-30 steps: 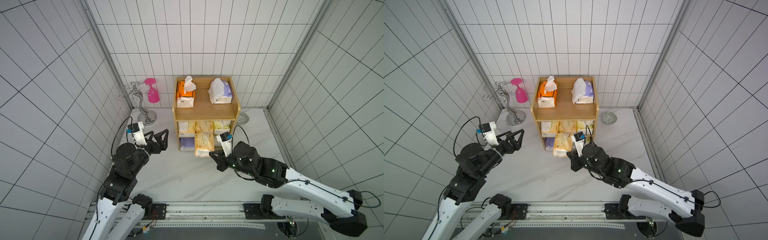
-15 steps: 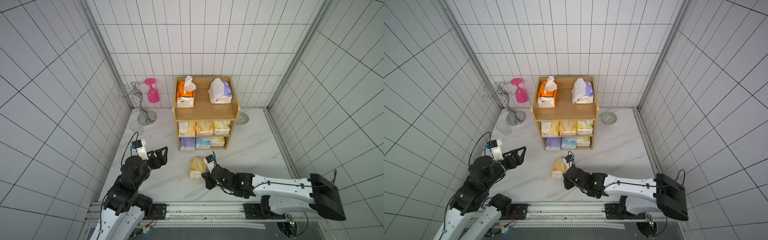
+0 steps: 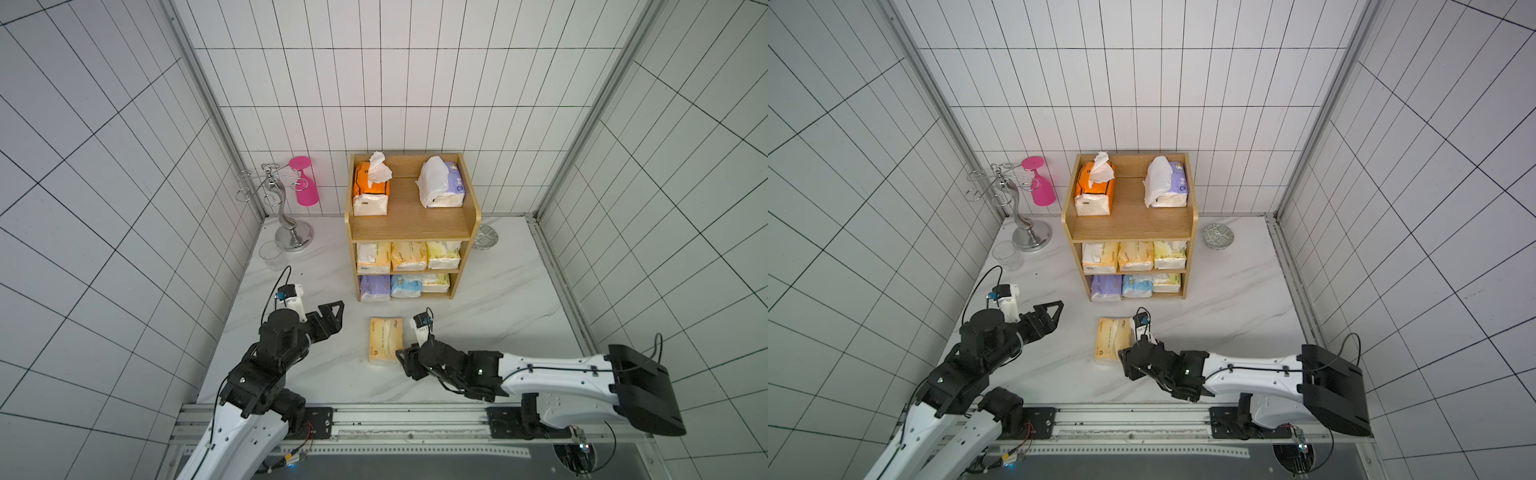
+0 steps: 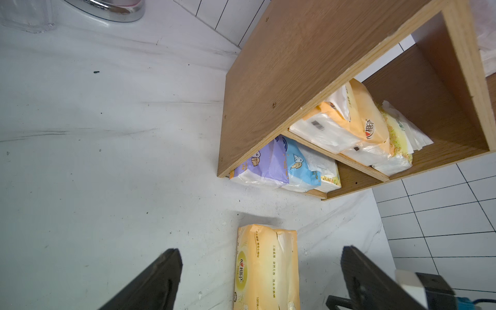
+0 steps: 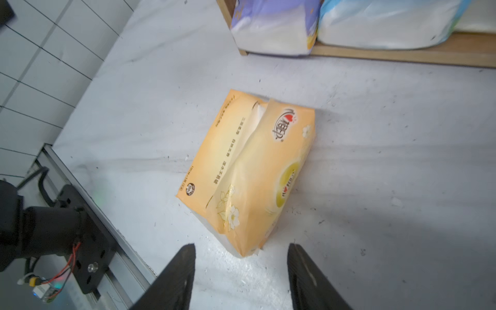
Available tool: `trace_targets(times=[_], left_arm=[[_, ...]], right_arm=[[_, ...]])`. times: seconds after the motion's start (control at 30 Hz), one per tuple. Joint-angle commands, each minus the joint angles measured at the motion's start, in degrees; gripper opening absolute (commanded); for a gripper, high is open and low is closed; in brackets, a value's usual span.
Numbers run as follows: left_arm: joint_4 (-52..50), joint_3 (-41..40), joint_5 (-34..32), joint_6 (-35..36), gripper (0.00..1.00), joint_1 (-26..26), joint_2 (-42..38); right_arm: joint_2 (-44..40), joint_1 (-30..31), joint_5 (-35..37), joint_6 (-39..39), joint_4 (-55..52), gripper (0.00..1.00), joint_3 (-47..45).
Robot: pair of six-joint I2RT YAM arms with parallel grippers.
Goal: Remove the tissue boxes from the shelf
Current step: Place the box of tissues at the center of the board.
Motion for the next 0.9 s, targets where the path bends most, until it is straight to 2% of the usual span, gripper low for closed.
trace_targets(times=[0.0,0.1,0.2,0.37,0.63,0.77,0.87], left_arm=[[3.3,-1.7,-0.5,-0.9,0.97,-0.5,1.4],[7.3,-4.0,-0.7,-2.6,0.97,-1.5,3.4],[9.5,-4.8,-2.7,-3.5,0.97,-3.7,5.0],[9.6,-4.0,-6.9,-1.5,0.97,-5.7,5.3],[8.7,-1.9,-11.1,1.7,0.97,-5.6,5.7],[10.6,-2.4,-13.5,2.4,0.98,-5.6,4.9],[11.2,-1.8,-14.0,3.1,0.98,-5.5,5.2]], right_arm=[[-6.5,-5.7,-3.5,2.1,-2.3,0.58,-4.1],[-7.6,-13.8,-15.5,2.1,1.9,0.53,-6.6],[-5.4,-17.1,-21.2,2.0,6.1,0.46,-7.4],[2.1,-17.2,-23.3,0.8,8.0,0.42,-3.9],[18.9,-15.7,-29.4,4.0,21.7,0.36,1.1],[26.3,-13.1,-30.2,3.2,21.3,0.33,7.2],[28.5,-12.2,-29.7,3.2,20.4,0.33,8.8]])
